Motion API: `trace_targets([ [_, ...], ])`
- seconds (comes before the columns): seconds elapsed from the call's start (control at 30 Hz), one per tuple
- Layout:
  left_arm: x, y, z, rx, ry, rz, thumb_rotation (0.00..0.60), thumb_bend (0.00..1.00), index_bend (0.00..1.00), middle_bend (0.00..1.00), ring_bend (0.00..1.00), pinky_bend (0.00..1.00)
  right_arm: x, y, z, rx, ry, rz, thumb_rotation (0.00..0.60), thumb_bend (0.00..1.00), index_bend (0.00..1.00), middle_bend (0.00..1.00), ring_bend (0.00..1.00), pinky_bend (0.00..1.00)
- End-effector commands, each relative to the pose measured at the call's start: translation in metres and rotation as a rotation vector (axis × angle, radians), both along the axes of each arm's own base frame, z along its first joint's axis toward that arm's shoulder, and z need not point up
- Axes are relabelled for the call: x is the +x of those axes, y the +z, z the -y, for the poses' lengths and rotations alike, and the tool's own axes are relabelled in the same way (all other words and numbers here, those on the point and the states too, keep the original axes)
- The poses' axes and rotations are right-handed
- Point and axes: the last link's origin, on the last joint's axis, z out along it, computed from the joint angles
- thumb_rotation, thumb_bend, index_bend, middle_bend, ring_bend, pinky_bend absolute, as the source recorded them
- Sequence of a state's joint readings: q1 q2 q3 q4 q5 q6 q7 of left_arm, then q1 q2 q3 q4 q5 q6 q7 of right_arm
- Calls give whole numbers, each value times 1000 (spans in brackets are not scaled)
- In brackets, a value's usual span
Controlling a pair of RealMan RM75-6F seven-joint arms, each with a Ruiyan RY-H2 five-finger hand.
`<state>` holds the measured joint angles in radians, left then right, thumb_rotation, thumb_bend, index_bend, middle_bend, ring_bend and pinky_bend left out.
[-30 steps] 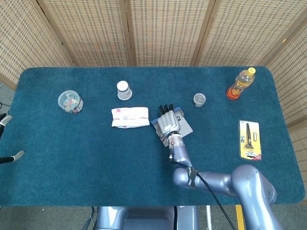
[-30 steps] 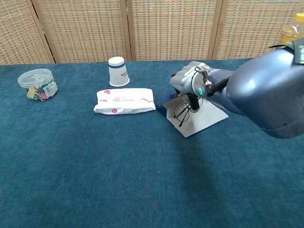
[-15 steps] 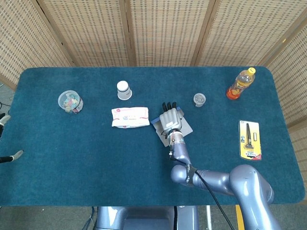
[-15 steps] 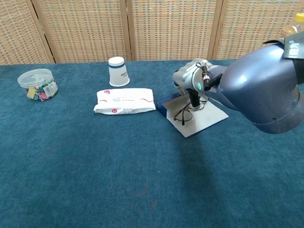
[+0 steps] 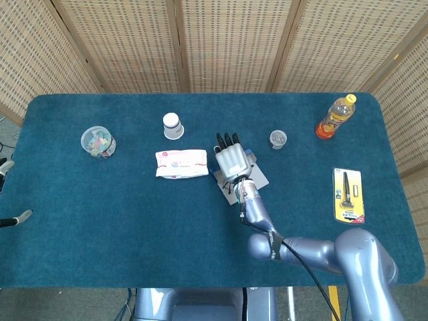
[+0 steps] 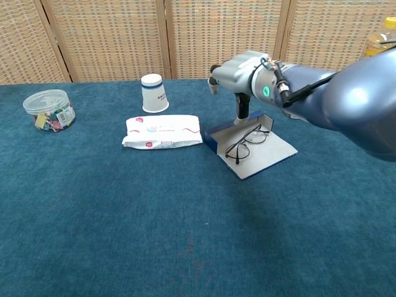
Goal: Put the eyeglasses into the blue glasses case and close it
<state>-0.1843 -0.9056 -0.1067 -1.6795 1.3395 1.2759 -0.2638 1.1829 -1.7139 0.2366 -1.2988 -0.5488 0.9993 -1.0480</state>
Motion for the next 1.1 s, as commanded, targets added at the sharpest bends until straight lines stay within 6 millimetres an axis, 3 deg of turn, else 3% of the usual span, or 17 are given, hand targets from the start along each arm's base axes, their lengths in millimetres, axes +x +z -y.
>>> trace_targets([
  [0.03, 1, -1, 0, -4, -3, -2, 600, 117, 0, 0, 0, 0, -11, 22, -13, 60, 85, 91, 600, 346, 198, 0, 0, 99],
  [0.33, 4, -6, 2, -20, -20, -17, 600, 117, 0, 0, 0, 0, -56, 54, -58, 273, 116, 210, 600, 923, 198, 1, 0, 100],
  [0.4, 5, -7, 2, -25, -22, -20, 600, 118, 0, 0, 0, 0, -63, 55, -66, 310, 120, 209, 600, 987, 198, 3, 0, 99],
  [0.67, 8, -11, 1, -34, -28, -33, 600, 116, 0, 0, 0, 0, -73, 45, -81, 376, 207, 129, 600, 1000, 196, 5, 0, 100],
  [0.93, 8, -13, 0, -35, -22, -41, 600, 117, 0, 0, 0, 0, -71, 15, -86, 424, 242, 55, 600, 1000, 110, 5, 0, 100],
  [1.1, 7, -13, -1, -35, -17, -40, 600, 117, 0, 0, 0, 0, -73, -2, -82, 426, 215, 15, 600, 1000, 109, 5, 0, 99],
])
